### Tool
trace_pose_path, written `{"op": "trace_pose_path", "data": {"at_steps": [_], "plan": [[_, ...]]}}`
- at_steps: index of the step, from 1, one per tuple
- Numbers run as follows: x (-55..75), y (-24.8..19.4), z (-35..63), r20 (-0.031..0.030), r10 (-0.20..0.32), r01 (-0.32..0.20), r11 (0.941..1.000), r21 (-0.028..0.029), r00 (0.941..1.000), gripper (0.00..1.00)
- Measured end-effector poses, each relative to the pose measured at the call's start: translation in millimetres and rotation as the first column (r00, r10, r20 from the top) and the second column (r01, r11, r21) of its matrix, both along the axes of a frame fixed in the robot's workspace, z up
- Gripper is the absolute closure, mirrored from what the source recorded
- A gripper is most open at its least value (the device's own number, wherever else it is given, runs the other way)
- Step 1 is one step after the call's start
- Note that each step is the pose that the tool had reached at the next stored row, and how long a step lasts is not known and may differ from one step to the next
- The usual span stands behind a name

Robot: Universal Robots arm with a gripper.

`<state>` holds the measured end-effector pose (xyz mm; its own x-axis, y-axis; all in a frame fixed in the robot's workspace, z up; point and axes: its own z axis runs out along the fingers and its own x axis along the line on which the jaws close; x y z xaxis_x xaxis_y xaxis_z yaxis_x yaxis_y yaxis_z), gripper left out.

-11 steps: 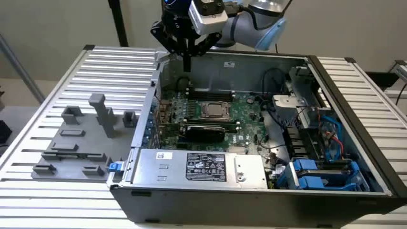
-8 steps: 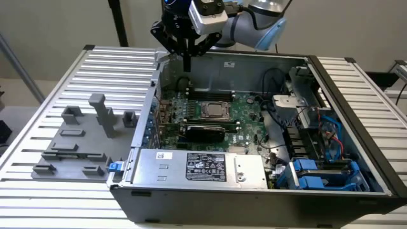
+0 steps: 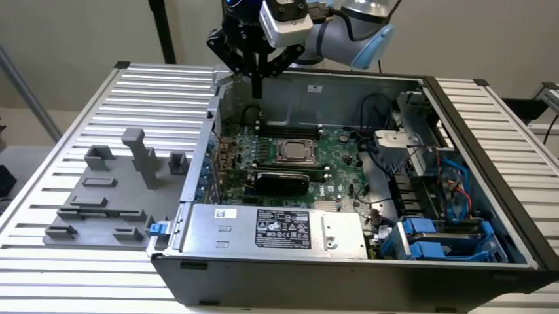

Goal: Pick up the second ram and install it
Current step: 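Reach for the second ram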

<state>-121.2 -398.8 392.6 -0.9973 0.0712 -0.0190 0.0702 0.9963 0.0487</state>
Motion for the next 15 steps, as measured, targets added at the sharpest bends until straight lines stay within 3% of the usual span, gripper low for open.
{"op": "trace_pose_path", "data": {"at_steps": [6, 15], "plan": [[-4.1, -3.2, -0.4, -0.0001, 0.0, 0.0, 1.0, 0.0, 1.0, 0.89], [-36.4, -16.4, -4.3, -0.0004, 0.0, 0.0, 1.0, 0.0, 1.0, 0.89]]}}
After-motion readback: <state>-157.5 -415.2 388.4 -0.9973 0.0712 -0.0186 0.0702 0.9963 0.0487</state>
